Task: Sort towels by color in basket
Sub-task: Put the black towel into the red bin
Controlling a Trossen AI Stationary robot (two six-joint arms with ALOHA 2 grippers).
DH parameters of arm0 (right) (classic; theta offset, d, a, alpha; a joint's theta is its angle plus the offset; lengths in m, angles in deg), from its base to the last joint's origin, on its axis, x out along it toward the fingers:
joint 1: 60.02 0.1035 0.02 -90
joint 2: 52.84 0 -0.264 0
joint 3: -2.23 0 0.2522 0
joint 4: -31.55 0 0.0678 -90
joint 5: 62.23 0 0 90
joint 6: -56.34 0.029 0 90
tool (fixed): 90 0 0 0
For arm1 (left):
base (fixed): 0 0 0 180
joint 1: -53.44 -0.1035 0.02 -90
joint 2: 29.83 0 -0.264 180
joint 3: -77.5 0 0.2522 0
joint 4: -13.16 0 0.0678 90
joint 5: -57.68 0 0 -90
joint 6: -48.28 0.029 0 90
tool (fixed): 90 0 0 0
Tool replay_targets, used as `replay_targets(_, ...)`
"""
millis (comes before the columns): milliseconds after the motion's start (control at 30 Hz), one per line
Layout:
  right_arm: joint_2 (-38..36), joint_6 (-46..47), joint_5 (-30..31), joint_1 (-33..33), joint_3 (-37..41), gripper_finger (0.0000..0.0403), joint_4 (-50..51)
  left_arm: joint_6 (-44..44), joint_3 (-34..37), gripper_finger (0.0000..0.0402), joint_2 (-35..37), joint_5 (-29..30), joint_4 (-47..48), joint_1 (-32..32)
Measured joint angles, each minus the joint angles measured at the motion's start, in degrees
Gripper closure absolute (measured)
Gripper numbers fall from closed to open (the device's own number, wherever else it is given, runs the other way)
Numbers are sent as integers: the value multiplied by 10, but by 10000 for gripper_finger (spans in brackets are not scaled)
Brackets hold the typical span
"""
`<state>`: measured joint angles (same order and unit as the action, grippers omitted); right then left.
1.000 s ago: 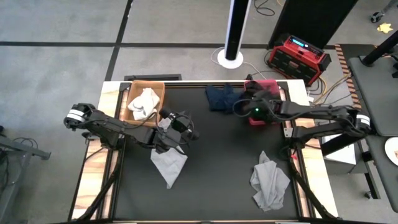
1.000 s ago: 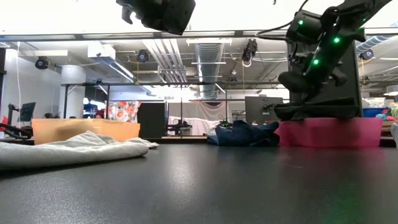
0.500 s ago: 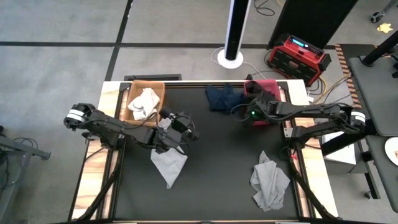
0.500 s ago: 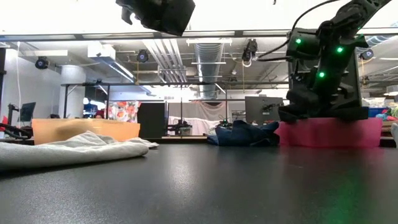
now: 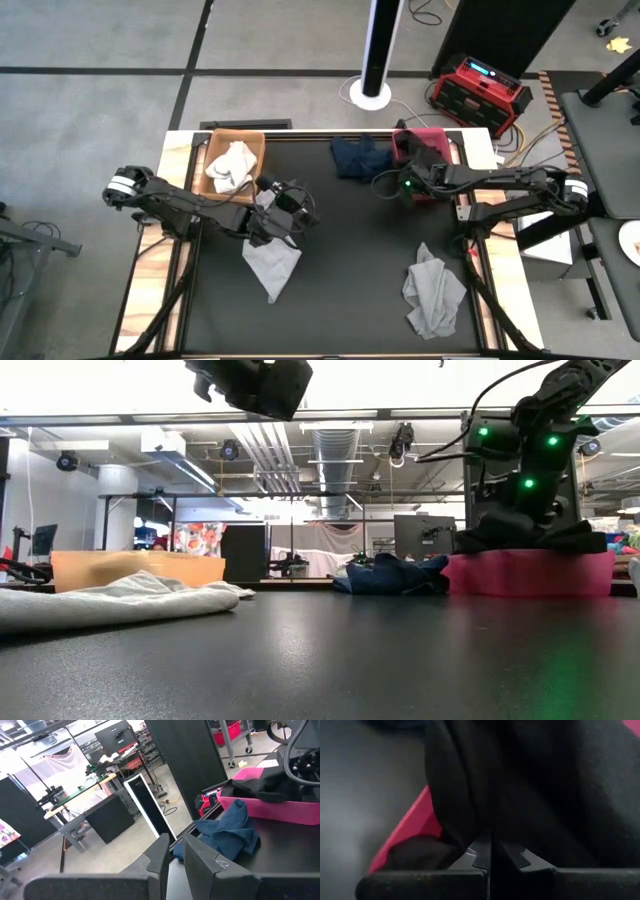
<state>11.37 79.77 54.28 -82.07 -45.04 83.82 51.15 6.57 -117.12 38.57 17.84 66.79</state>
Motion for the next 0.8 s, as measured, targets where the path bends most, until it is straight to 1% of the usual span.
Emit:
replay_targets(133,-1,-5,3,0,-3,394,6,-4,0,364,0,0,0,0)
replay_targets(233,-4,17,4,0,-20,394,17,-5,0,364,0,0,1,0)
replay_targets(400,-5,48,4,0,-62,394,98,-4,0,364,0,0,2,0)
replay_targets(533,-5,66,-5,0,-99,394,162,15,0,364,0,0,2,0)
replay_targets(667,-8,70,-31,2,-126,394,186,19,0,364,0,0,3,0)
replay_targets(800,-10,66,-90,6,-146,394,213,20,0,364,1,0,18,3)
